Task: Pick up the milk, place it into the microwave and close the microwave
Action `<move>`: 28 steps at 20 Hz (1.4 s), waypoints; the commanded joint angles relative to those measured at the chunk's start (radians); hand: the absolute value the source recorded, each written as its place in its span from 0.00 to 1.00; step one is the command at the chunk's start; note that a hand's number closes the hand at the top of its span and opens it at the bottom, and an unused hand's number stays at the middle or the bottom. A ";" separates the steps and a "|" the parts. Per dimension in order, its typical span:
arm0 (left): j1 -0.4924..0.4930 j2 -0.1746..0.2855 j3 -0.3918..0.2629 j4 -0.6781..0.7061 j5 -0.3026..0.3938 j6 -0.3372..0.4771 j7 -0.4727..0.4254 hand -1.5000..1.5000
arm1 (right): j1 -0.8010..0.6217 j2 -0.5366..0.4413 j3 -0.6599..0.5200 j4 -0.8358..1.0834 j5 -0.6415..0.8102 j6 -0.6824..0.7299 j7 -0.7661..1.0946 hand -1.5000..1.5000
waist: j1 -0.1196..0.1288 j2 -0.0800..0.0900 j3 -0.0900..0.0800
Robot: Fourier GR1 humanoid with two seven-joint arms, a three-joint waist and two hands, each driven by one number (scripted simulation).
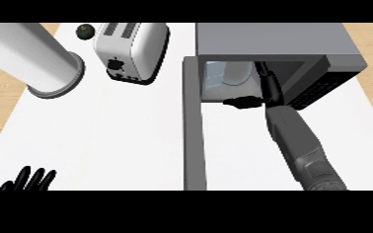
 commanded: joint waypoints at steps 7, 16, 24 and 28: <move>-0.129 -0.002 -0.174 0.020 -0.108 0.069 0.131 0.00 | 0.237 0.060 0.086 -0.271 -0.035 0.171 0.052 0.00 | -0.051 -0.014 -0.002; -0.288 -0.002 -0.283 0.138 -0.237 0.150 0.196 1.00 | 0.615 0.064 0.170 -0.704 -0.090 0.267 0.080 0.00 | -0.058 -0.012 -0.004; -0.548 -0.002 -0.359 0.378 -0.385 0.186 0.216 1.00 | 0.930 0.073 0.205 -1.117 -0.125 0.286 0.190 0.00 | -0.036 0.000 -0.002; -0.618 0.015 -0.460 0.499 -0.425 0.114 0.271 1.00 | 0.995 -0.007 0.148 -1.191 -0.184 0.361 0.185 0.00 | -0.049 0.003 -0.002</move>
